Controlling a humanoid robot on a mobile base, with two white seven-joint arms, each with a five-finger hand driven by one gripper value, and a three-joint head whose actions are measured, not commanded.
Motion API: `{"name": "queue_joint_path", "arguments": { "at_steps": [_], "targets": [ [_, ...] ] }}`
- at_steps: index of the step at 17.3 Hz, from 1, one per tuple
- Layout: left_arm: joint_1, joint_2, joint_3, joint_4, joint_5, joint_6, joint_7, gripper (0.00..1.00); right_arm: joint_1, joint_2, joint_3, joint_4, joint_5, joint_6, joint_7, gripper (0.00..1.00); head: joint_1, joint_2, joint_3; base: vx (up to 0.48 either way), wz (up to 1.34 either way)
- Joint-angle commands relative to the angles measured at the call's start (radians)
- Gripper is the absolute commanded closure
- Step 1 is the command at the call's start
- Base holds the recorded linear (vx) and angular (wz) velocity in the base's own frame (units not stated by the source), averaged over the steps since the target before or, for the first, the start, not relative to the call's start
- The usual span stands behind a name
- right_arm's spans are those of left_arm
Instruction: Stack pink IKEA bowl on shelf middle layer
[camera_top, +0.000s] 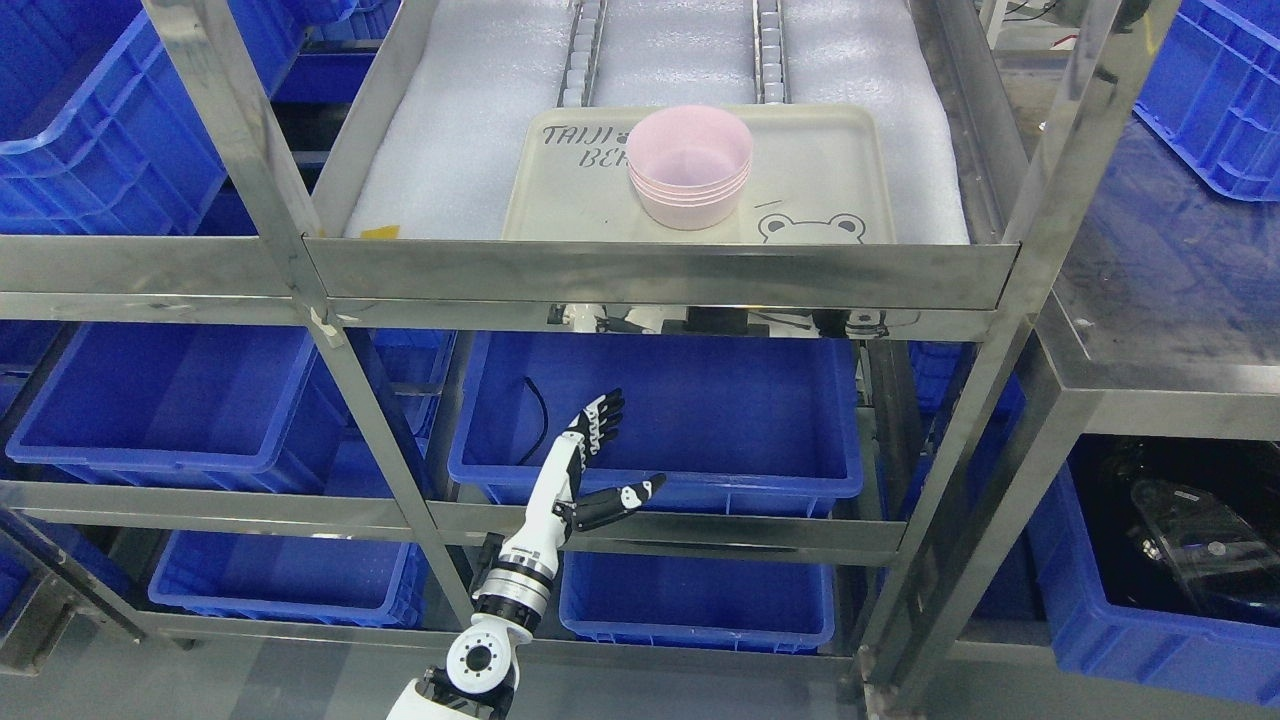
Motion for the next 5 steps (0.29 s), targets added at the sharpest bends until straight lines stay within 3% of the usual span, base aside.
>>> {"name": "queue_joint_path", "arguments": {
  "at_steps": [1, 5],
  "targets": [
    [0.007, 0.017, 0.103, -0.062, 0.039, 0.013, -0.035, 0.0, 0.003, -0.017, 0.0, -0.017, 0.0, -0.001, 0.001, 0.0, 0.0, 0.0, 0.0, 0.0, 0.0],
    [0.004, 0.017, 0.105, -0.059, 0.043, 0.019, -0.057, 0.0, 0.003, -0.017, 0.0, -0.017, 0.0, -0.001, 0.001, 0.0, 0.0, 0.0, 0.0, 0.0, 0.0]
  ]
}}
